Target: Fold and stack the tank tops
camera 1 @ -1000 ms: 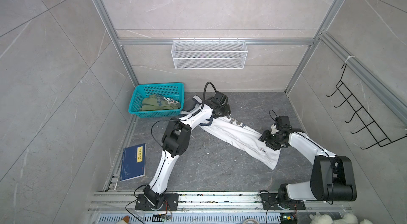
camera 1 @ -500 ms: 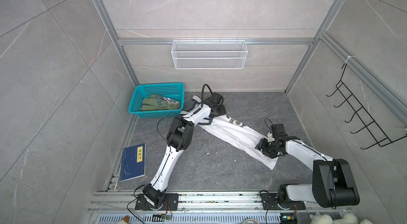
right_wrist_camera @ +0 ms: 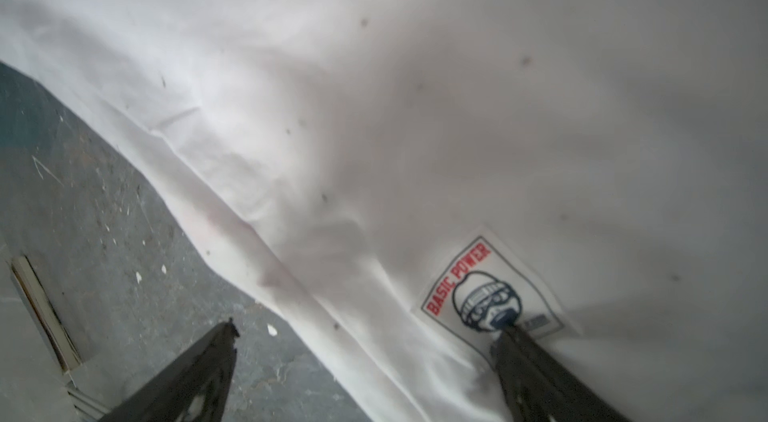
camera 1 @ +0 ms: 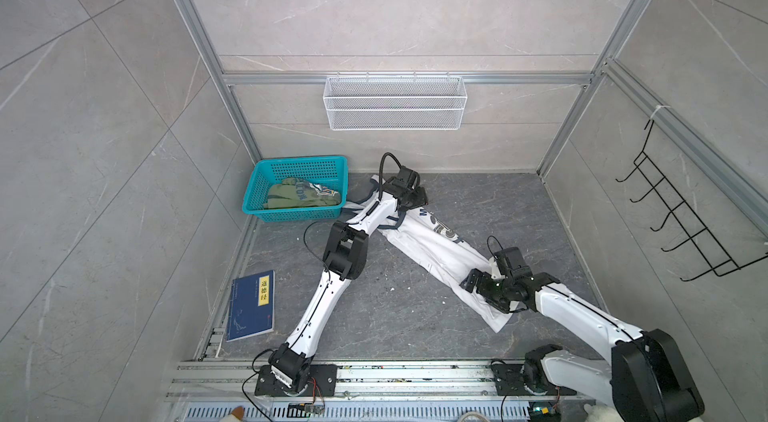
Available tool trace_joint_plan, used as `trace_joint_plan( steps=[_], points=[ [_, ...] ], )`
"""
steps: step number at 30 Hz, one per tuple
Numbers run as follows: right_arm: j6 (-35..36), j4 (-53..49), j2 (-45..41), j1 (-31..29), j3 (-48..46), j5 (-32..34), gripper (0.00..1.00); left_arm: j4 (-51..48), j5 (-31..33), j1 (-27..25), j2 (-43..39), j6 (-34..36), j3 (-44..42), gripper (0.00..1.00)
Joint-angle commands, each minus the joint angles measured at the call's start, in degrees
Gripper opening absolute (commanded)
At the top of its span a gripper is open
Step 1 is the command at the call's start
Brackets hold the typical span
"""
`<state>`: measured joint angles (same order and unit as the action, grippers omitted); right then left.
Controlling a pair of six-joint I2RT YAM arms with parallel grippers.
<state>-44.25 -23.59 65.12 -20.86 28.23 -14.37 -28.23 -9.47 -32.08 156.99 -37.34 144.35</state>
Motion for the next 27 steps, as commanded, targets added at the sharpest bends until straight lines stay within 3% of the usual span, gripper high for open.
trace_joint_plan(
  steps=[1,7,11,15,20,23,27],
  points=[
    [-8.9,-6.6,-0.5,-8.4,-2.7,1.5,0.99,-1.2,-3.6,-0.8,4.2,-0.4,2.5,0.66],
    [-19.0,-3.9,5.8,-29.5,4.4,8.9,1.00,0.4,-6.1,-1.6,3.9,0.5,4.8,0.68],
    [-19.4,-5.4,10.7,-38.1,13.1,13.4,1.00,-3.4,-6.5,-1.4,-1.0,2.6,5.1,0.70],
    [-16.4,-14.4,8.4,-39.8,18.8,20.9,1.00,-10.9,-2.3,-1.1,-11.7,5.7,0.0,0.73],
    [-11.4,-24.9,4.2,-37.8,21.7,32.0,1.00,-4.6,2.4,1.4,-30.9,5.1,-25.7,0.74],
    [-8.6,-24.4,4.6,-35.7,21.6,31.7,1.00,-2.8,3.5,5.0,-35.1,2.8,-34.7,0.72],
    [-6.5,-22.4,7.3,-35.1,20.9,32.0,1.00,-3.3,3.9,9.2,-33.1,1.6,-35.9,0.68]
  ],
)
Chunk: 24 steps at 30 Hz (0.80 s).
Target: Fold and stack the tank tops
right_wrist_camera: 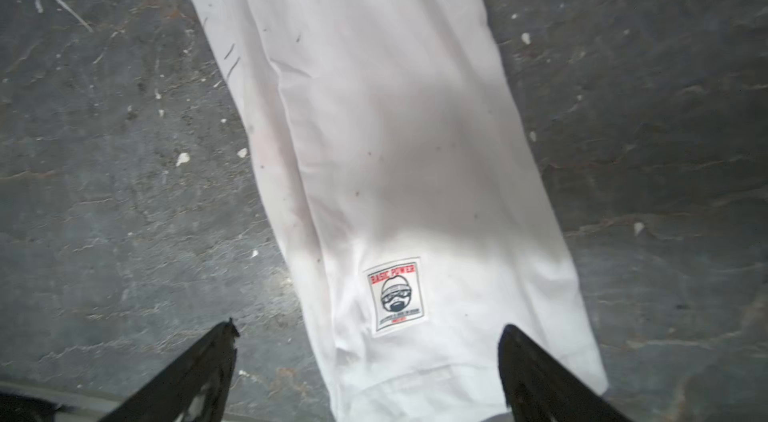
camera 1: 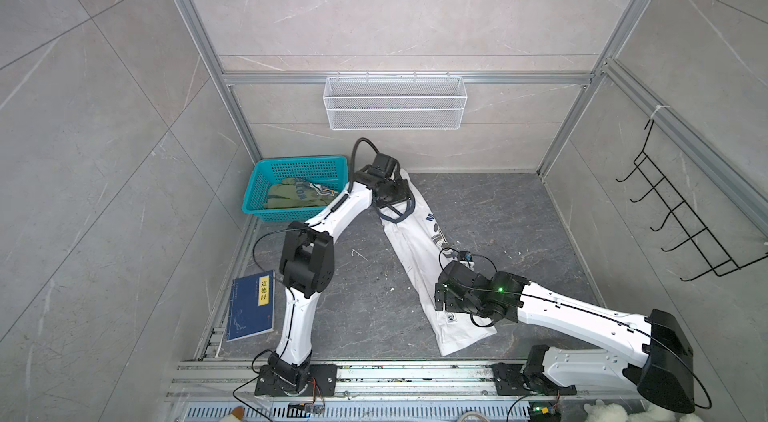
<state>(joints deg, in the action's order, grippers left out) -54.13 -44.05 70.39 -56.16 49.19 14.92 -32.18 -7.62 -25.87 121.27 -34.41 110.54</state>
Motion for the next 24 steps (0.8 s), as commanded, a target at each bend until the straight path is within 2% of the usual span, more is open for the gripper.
trace_joint_plan(
  steps=[1,5,11,17,20,24],
  points=[
    [3.9,-1.4,3.0,0.2,-0.2,2.5,1.00,1.0,2.3,3.6,3.6,-1.5,-1.6,0.67],
    [5.5,1.2,6.7,-1.6,-1.2,2.3,1.00,-1.9,4.5,5.9,10.5,-3.0,5.9,0.67],
    [4.5,5.8,8.7,-2.6,-3.9,-0.3,1.00,-6.5,10.4,5.9,20.7,-5.8,18.5,0.71],
    [3.3,9.2,10.1,-2.6,-5.6,-3.2,1.00,-5.5,13.6,5.9,25.8,-9.4,22.2,0.70],
    [2.8,9.9,10.4,-2.6,-6.4,-3.6,1.00,-3.8,13.2,5.9,27.0,-9.6,23.1,0.61],
    [2.5,10.0,10.4,-2.6,-7.0,-3.5,1.00,-3.6,13.5,5.6,29.2,-8.2,26.6,0.38]
  ],
)
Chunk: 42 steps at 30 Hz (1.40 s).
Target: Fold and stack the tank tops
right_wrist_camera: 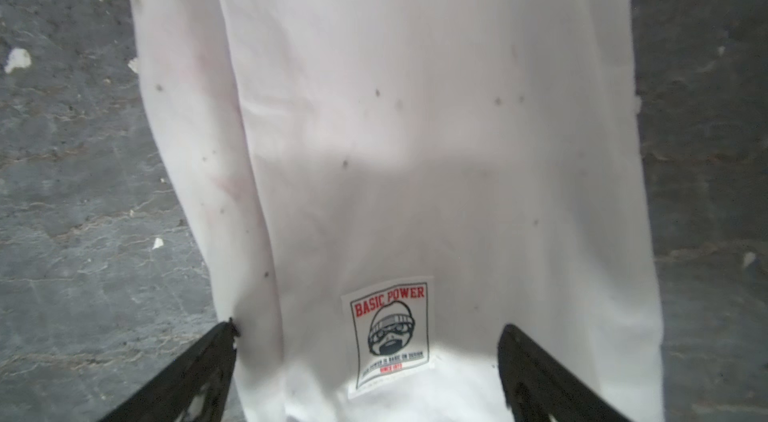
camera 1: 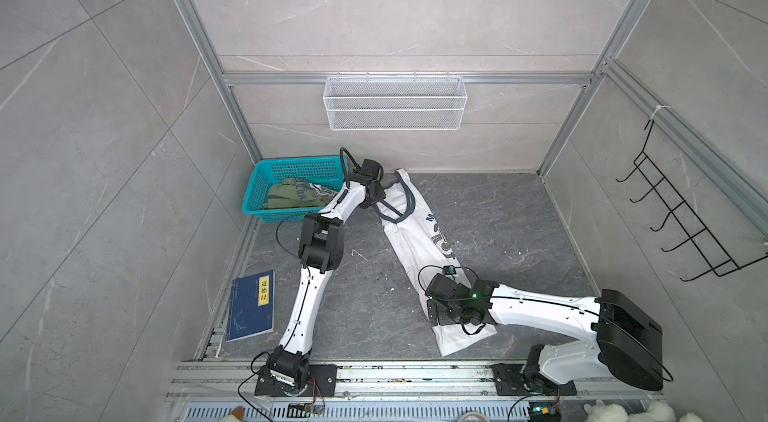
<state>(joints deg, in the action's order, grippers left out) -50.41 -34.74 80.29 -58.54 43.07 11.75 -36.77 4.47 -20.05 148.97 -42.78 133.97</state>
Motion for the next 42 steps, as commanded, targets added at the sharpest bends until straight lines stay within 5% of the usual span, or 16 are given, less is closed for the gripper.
trace_joint_plan(
  steps=[1,7,19,30,37,42],
  points=[
    [-1.2,0.9,0.5,-0.2,-1.0,-0.4,1.00,1.1,1.8,-0.4,2.1,1.2,4.5,0.33],
    [-1.2,1.5,1.3,-0.3,-1.0,-1.0,1.00,1.5,5.7,-2.0,4.2,10.3,11.0,0.15],
    [-0.3,3.5,4.5,-2.0,-0.4,-2.6,1.00,4.3,9.3,-3.0,6.0,24.1,15.3,0.17],
    [0.2,6.2,11.1,-10.8,4.6,-6.2,0.98,4.5,9.6,-2.8,8.9,24.1,18.5,0.19],
    [1.8,4.5,11.6,-15.1,9.4,-6.2,0.97,0.7,7.8,-2.8,2.4,22.5,13.4,0.52],
    [1.6,-3.8,2.7,-15.0,10.6,2.9,0.98,-4.1,3.8,-2.7,-6.8,19.8,4.2,0.63]
  ],
)
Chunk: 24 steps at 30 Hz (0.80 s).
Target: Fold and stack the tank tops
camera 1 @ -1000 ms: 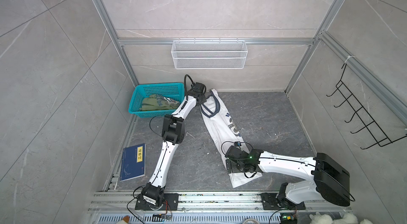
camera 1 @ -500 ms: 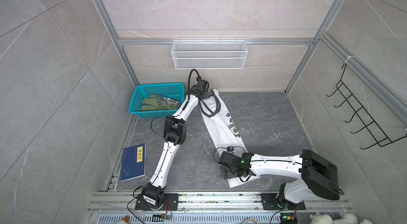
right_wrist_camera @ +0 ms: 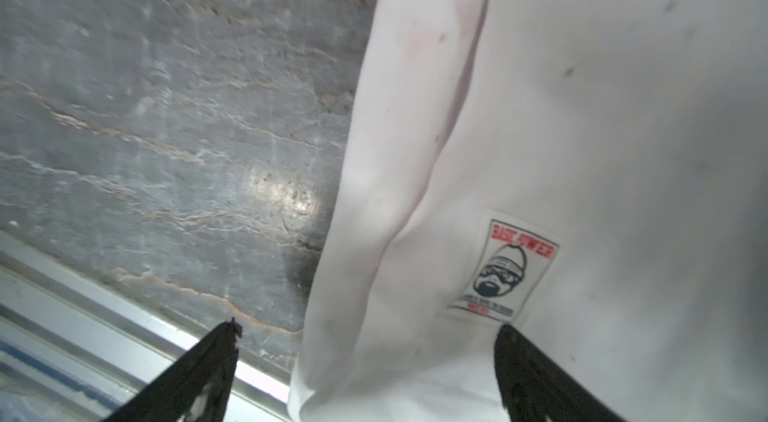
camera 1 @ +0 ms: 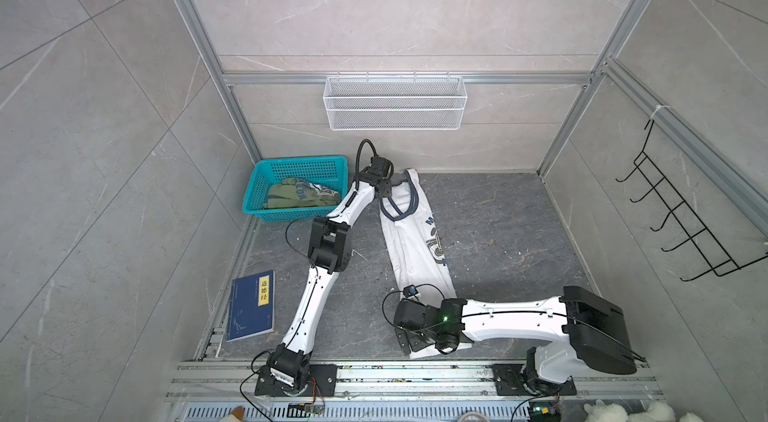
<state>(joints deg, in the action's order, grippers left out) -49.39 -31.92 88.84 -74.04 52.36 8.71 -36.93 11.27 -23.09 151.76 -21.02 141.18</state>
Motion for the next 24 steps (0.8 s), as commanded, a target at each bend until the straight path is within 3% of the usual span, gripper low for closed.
trace_joint_plan(
  steps=[1,3,6,13,18,24],
  points=[
    [0.6,-8.8,-8.0,1.0,1.2,7.8,0.98,-5.1,-4.5,0.3,-12.3,-2.9,-5.6,0.64],
    [0.9,-12.0,-11.7,2.6,0.5,9.4,0.98,-5.6,-6.9,0.2,-19.2,-5.6,-14.4,0.65],
    [0.9,-15.7,-16.2,7.1,-1.7,8.9,0.98,-0.4,-11.1,-0.9,-32.3,-10.7,-34.1,0.66],
    [3.6,-11.3,-24.7,21.5,-11.8,-3.2,0.95,12.9,-15.3,-11.3,-57.4,-24.1,-73.5,0.66],
    [2.2,-3.9,-26.6,24.9,-18.6,-13.4,0.89,16.8,-14.4,-22.2,-65.5,-35.8,-88.2,0.65],
    [0.3,-3.5,-28.5,25.1,-23.5,-16.8,0.83,13.4,-6.2,-37.3,-77.0,-46.2,-98.3,0.66]
  ],
)
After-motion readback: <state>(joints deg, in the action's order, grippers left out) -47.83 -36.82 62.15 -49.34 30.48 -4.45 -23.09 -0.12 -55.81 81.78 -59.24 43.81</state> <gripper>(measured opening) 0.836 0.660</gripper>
